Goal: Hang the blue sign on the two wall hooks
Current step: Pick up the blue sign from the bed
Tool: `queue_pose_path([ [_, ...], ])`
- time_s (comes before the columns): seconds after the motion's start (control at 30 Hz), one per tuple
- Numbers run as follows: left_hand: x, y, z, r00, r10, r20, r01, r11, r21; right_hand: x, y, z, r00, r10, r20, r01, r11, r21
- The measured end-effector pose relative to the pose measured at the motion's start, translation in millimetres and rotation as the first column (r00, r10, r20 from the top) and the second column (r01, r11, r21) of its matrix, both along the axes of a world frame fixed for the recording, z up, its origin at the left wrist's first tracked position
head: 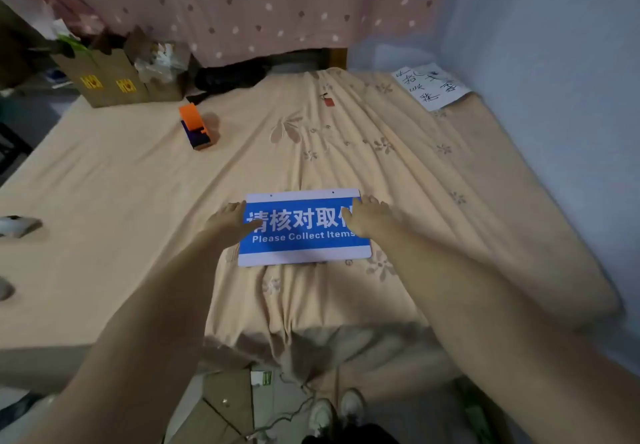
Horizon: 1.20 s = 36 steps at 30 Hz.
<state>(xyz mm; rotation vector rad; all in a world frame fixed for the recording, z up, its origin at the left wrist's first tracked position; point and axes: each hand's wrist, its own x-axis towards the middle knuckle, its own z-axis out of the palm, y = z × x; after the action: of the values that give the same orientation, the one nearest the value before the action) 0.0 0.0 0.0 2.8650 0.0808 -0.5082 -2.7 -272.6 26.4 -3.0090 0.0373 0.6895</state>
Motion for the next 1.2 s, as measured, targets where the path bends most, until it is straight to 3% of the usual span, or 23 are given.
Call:
queue_pose_path([
  [0.33, -23, 13, -31, 0.998, -0.021, -0.066, 0.022, 1.0, 0.02, -19, -4, -26, 0.994, -0.065, -0.089, 0.068, 0.997, 0.038],
  [0.7, -31, 16, -56, 0.991, -0.069, -0.113, 0.091, 0.976, 0.197, -29, -5, -38, 0.978, 0.082, -0.19, -0.089, 0.996, -0.025],
  [0.8, -28, 20, -58, 0.997, -0.01, -0.073, 0.021, 0.989, 0.145, -28, -6, -37, 0.988, -0.032, -0.154, 0.036, 0.999, 0.026],
  [0.97, -21, 15, -62, 0.965, 0.264, -0.015, -0.263, 0.964, 0.029, -15, -7, -34, 0.974, -0.175, -0.142, 0.188, 0.978, 0.087],
  [1.2, -7, 12, -72, 0.925, 0.381, 0.011, -0.378, 0.921, -0.092, 13, -11, -50, 0.955, -0.278, -0.102, 0.294, 0.928, 0.23],
])
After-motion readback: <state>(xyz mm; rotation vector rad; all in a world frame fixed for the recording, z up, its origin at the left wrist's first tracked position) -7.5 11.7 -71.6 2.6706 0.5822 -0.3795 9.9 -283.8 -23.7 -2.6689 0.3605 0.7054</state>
